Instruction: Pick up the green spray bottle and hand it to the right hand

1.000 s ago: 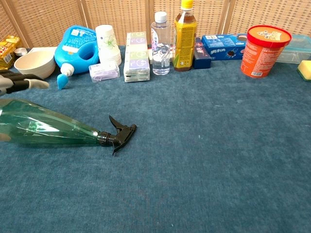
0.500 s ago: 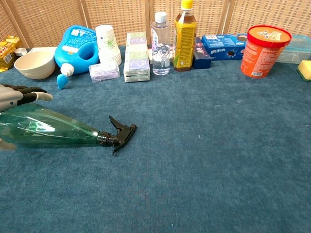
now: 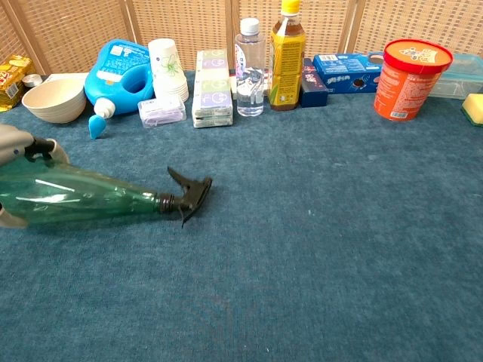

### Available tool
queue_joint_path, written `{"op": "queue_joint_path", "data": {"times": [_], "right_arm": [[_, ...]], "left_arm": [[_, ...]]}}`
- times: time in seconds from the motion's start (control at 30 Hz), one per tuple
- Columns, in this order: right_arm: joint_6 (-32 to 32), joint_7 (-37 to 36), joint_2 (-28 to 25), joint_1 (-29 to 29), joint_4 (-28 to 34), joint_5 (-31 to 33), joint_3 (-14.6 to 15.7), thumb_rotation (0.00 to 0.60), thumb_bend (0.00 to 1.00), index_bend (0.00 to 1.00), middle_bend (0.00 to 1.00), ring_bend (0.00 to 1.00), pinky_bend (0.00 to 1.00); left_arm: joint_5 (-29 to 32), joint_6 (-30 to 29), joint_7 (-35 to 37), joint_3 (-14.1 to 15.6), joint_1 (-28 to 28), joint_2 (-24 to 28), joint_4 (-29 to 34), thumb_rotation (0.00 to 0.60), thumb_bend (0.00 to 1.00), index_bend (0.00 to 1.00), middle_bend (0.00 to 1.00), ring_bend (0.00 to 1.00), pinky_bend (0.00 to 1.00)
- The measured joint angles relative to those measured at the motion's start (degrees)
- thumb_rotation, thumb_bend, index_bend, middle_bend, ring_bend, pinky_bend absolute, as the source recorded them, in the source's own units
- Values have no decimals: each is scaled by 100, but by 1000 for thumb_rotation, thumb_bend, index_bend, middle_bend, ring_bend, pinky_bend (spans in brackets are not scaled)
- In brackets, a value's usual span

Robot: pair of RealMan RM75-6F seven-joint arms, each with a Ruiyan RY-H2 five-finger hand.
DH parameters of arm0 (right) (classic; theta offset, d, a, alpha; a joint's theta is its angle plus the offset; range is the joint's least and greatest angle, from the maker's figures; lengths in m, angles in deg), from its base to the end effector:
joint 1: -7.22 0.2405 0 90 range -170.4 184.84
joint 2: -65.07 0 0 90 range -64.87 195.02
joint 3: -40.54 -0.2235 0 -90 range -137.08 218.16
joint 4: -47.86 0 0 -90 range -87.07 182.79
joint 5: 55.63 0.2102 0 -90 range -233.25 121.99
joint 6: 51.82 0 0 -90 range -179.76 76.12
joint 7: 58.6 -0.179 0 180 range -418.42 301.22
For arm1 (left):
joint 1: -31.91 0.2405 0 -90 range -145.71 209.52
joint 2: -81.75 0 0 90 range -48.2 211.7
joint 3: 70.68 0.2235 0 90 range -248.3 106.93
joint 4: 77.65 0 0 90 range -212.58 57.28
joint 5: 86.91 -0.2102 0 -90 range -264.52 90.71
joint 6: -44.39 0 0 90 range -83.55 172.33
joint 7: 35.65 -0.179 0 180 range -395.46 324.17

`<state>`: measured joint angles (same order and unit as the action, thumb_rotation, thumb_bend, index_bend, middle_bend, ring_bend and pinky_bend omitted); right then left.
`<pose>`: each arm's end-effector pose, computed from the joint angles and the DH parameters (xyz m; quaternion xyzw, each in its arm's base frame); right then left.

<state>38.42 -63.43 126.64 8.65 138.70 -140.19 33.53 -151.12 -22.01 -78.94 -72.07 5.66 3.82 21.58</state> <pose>-0.2923 -0.2098 0.1896 0.5402 -0.3619 0.4232 0.6310 -0.2034 0.2728 0.0128 -0.7628 -0.3135 -0.2142 0.5234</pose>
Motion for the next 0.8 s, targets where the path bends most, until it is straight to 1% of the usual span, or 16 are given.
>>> {"op": "queue_joint_path", "data": {"times": [0.1, 0.2, 0.3, 0.43, 0.53, 0.63, 0.73, 0.8], "right_arm": [[-50, -138, -13, 14, -1, -4, 9, 600, 0, 0, 0, 0, 0], [-130, -375, -44, 36, 2, 6, 11, 600, 0, 0, 0, 0, 0], [-280, -769, -100, 89, 19, 2, 19, 600, 0, 0, 0, 0, 0], [-492, -1345, -227, 232, 43, -152, 34, 600, 0, 0, 0, 0, 0], [-581, -1930, -351, 354, 128, -385, 59, 600, 0, 0, 0, 0, 0], [-692, -2736, -533, 518, 252, -662, 95, 600, 0, 0, 0, 0, 0], [-838, -3676, -766, 749, 406, -960, 130, 600, 0, 0, 0, 0, 10], [-946, -4347, -936, 947, 535, -1167, 148, 600, 0, 0, 0, 0, 25]], "left_arm": [[-470, -86, 707, 42, 72, 137, 19, 600, 44, 364, 351, 393, 640], [-1042, -257, 1671, 96, 160, 268, -46, 600, 38, 364, 351, 394, 640], [-1673, -557, 2868, 153, 245, 369, -196, 600, 33, 364, 351, 393, 640], [-2584, -1182, 4705, 194, 323, 372, -656, 600, 29, 363, 351, 388, 640], [-3149, -1733, 5905, 177, 347, 231, -1119, 600, 26, 363, 351, 386, 640], [-3563, -2238, 6864, 125, 339, -33, -1587, 600, 24, 361, 351, 383, 641], [-3793, -2593, 7454, 41, 282, -384, -1982, 600, 22, 357, 351, 378, 641], [-3841, -2622, 7603, -7, 218, -525, -2053, 600, 21, 356, 351, 377, 640]]}}
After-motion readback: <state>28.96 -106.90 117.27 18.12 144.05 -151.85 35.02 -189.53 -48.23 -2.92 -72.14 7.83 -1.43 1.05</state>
